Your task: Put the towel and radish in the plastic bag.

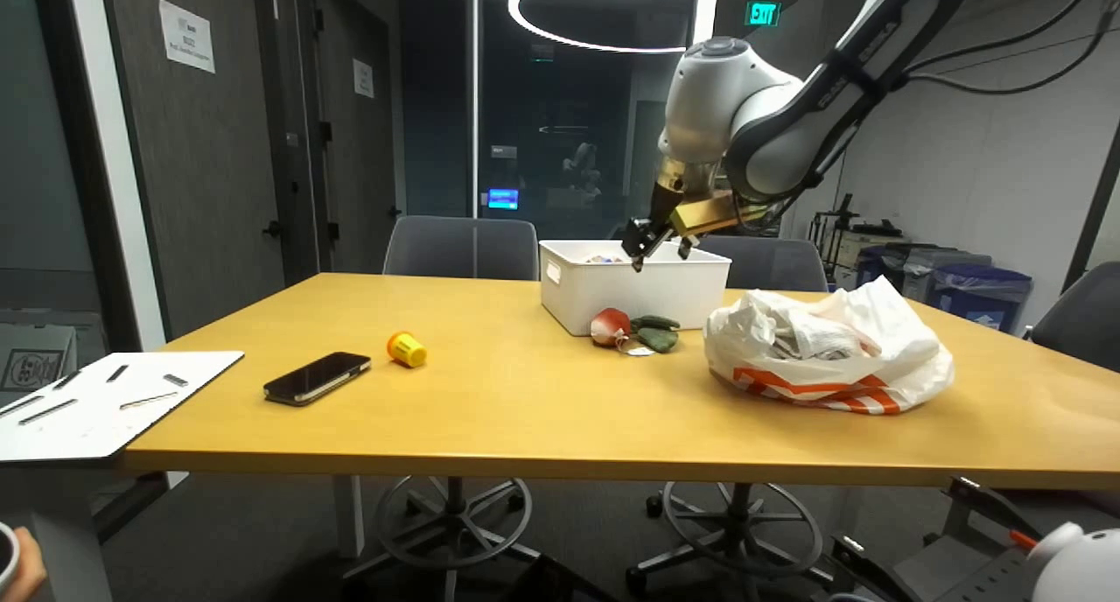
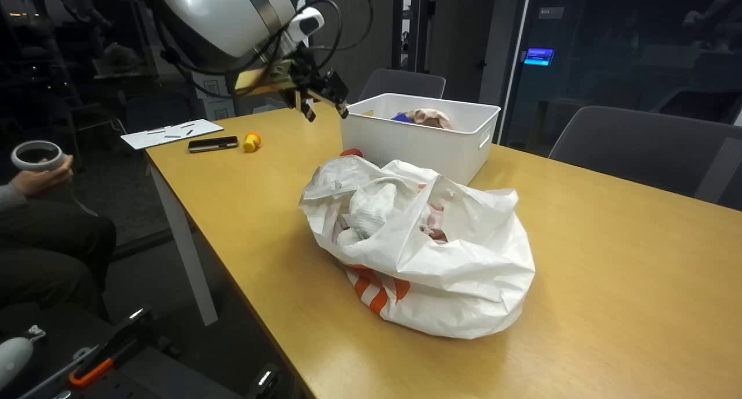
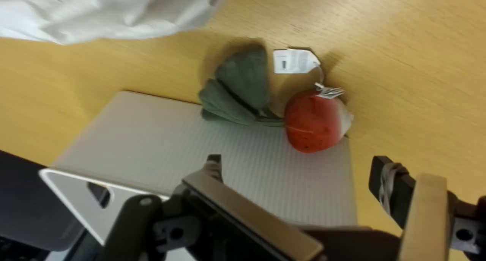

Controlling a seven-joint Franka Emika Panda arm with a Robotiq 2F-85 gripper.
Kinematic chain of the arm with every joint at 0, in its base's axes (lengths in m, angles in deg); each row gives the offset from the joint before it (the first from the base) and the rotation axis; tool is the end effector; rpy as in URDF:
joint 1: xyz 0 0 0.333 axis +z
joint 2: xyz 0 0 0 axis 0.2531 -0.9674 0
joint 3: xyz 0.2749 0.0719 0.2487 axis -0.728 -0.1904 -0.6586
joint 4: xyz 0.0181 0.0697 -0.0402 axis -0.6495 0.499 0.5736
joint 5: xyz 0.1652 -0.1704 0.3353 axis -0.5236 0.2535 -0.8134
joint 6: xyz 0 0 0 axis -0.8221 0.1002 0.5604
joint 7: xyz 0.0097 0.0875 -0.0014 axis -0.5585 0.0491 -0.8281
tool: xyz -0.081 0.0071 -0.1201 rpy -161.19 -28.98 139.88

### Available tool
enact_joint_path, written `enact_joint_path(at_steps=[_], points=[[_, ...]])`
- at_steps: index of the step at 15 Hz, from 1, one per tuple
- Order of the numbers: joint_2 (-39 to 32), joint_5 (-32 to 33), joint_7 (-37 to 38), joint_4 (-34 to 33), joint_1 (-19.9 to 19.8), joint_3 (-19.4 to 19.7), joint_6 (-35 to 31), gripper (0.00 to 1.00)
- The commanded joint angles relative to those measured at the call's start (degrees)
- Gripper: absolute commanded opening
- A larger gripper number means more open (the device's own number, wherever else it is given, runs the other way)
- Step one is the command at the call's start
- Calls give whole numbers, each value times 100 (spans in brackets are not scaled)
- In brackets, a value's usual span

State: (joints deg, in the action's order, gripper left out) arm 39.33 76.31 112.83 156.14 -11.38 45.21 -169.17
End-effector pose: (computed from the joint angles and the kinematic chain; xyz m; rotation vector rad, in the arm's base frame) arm 0.6027 0.1007 0.3511 2.8010 0.0083 0.7661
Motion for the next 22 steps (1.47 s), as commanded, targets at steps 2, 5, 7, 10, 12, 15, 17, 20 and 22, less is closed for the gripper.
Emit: enact_joint_path(at_steps=[2, 5, 7, 10, 12, 15, 17, 20, 22], points=[[-1891, -780, -1770, -1282, -562, -426, -1065, 100], [-2873, -1069, -3045, -1945, -1564, -1561, -729, 100], [-3322, -1257, -3860, -2461, -1798, -1852, -374, 100], [-3272, -1965, -4689, -3070, -819, -803, -74, 100], [-3290, -2257, -5070, -3377, -429, -314, 17, 100], [-3507, -2788, -5503, -3725, -188, -26, 196, 75], [-3590, -3061, -5722, -3797, -118, 34, 344, 68], [-3715, -3390, -5967, -3858, -170, 22, 492, 44], [-3792, -3599, -6057, -3882, -208, 3, 577, 29]])
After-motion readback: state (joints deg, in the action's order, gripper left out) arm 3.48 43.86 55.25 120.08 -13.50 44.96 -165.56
